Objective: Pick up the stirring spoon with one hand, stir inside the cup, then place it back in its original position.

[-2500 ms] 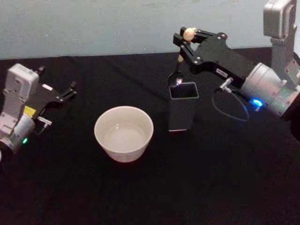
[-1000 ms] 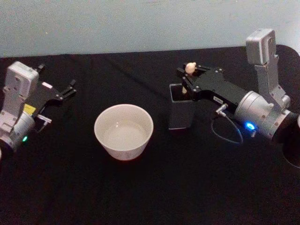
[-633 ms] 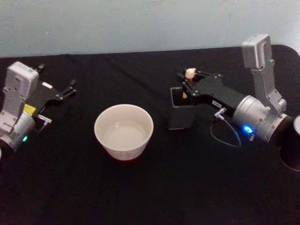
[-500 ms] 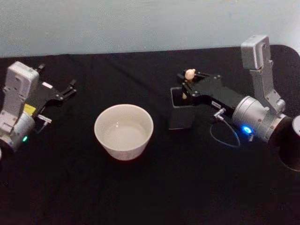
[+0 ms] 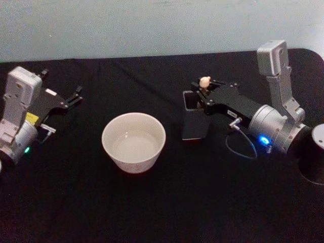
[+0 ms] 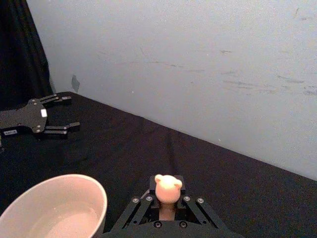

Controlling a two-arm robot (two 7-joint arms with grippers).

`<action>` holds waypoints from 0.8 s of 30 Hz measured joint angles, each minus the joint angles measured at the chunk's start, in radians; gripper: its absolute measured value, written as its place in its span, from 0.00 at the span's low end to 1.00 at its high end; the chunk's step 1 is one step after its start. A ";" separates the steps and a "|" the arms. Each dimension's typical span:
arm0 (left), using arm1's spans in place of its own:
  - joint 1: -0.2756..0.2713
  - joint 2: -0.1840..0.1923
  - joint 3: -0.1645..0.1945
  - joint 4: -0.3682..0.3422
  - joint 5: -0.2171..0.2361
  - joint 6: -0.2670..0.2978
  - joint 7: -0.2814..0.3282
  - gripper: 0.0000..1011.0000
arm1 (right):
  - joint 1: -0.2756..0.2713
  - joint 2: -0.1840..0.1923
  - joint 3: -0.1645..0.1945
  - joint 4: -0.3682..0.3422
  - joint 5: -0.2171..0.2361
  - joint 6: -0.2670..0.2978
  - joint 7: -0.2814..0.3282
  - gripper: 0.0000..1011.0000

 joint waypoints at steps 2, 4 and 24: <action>0.000 0.000 0.000 0.000 0.000 0.000 0.000 0.99 | 0.002 -0.002 0.001 0.003 0.000 0.001 0.000 0.17; 0.000 0.000 0.000 0.000 0.000 0.000 0.000 0.99 | 0.003 -0.003 0.001 0.004 0.000 0.001 0.001 0.17; 0.000 0.000 0.000 0.000 0.000 0.000 0.000 0.99 | 0.004 -0.002 0.002 0.004 -0.002 0.000 0.002 0.32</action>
